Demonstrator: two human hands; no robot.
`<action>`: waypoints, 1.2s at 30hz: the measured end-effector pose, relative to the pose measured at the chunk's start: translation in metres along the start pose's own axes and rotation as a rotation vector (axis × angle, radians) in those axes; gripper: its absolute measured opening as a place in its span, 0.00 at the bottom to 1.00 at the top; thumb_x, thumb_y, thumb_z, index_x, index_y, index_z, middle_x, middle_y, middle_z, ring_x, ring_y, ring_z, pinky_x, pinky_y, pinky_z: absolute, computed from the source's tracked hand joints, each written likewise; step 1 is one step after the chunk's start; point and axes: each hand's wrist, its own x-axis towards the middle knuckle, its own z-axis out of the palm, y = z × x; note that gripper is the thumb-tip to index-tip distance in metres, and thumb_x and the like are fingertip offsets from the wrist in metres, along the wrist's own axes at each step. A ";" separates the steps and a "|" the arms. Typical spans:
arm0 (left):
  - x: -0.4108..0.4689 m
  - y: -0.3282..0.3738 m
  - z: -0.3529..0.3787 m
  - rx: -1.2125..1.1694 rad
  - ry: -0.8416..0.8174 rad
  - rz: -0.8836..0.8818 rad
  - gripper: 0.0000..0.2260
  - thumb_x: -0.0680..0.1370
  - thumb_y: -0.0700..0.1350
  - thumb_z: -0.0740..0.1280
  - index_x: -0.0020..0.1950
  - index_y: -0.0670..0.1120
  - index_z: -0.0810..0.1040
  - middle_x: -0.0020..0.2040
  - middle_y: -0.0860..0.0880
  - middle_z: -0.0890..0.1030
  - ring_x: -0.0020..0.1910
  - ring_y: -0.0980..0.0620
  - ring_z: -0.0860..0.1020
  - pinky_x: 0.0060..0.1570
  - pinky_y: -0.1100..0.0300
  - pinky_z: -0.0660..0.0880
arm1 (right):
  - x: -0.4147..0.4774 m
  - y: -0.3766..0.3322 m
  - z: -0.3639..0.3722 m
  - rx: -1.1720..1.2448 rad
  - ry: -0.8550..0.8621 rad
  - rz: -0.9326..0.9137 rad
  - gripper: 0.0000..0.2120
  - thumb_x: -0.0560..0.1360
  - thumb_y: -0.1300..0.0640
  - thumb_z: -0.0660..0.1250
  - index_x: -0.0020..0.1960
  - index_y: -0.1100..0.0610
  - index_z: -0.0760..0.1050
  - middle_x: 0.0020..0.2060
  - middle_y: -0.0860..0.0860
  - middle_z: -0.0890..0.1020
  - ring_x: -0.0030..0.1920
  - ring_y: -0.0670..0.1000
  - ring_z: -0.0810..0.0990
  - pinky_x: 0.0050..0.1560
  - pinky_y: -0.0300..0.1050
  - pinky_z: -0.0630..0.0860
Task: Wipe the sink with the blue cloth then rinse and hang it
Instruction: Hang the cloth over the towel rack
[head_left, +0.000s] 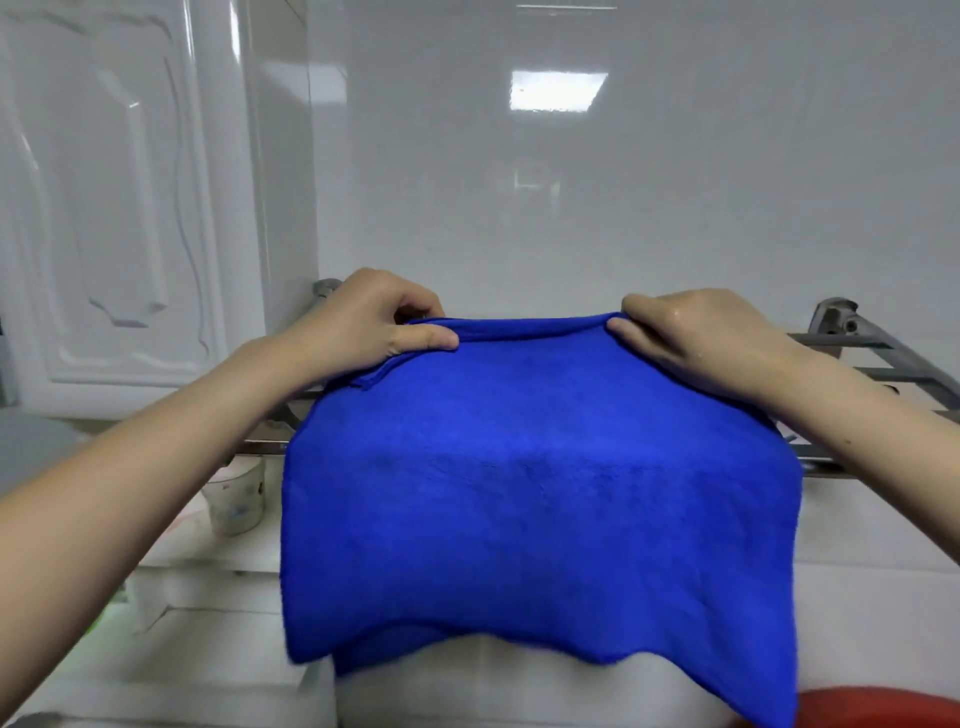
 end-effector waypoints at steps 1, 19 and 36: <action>0.001 -0.001 -0.001 -0.011 0.015 -0.005 0.07 0.74 0.51 0.72 0.41 0.48 0.84 0.34 0.53 0.81 0.34 0.58 0.76 0.33 0.69 0.68 | 0.000 0.001 0.001 0.005 0.015 -0.001 0.19 0.81 0.43 0.48 0.39 0.55 0.61 0.27 0.47 0.66 0.29 0.56 0.66 0.31 0.46 0.61; -0.033 0.020 -0.010 -0.127 -0.109 -0.118 0.11 0.61 0.55 0.81 0.36 0.54 0.83 0.32 0.55 0.81 0.32 0.59 0.76 0.36 0.68 0.71 | -0.037 -0.024 -0.021 0.263 -0.123 0.014 0.13 0.77 0.40 0.57 0.43 0.49 0.66 0.30 0.44 0.74 0.33 0.45 0.74 0.34 0.45 0.71; -0.060 0.026 -0.007 0.091 -0.118 0.139 0.05 0.69 0.54 0.74 0.40 0.55 0.83 0.39 0.57 0.77 0.41 0.55 0.76 0.40 0.67 0.71 | -0.049 -0.030 -0.021 0.737 -0.116 -0.096 0.07 0.72 0.48 0.72 0.40 0.51 0.80 0.36 0.47 0.80 0.37 0.49 0.78 0.38 0.37 0.72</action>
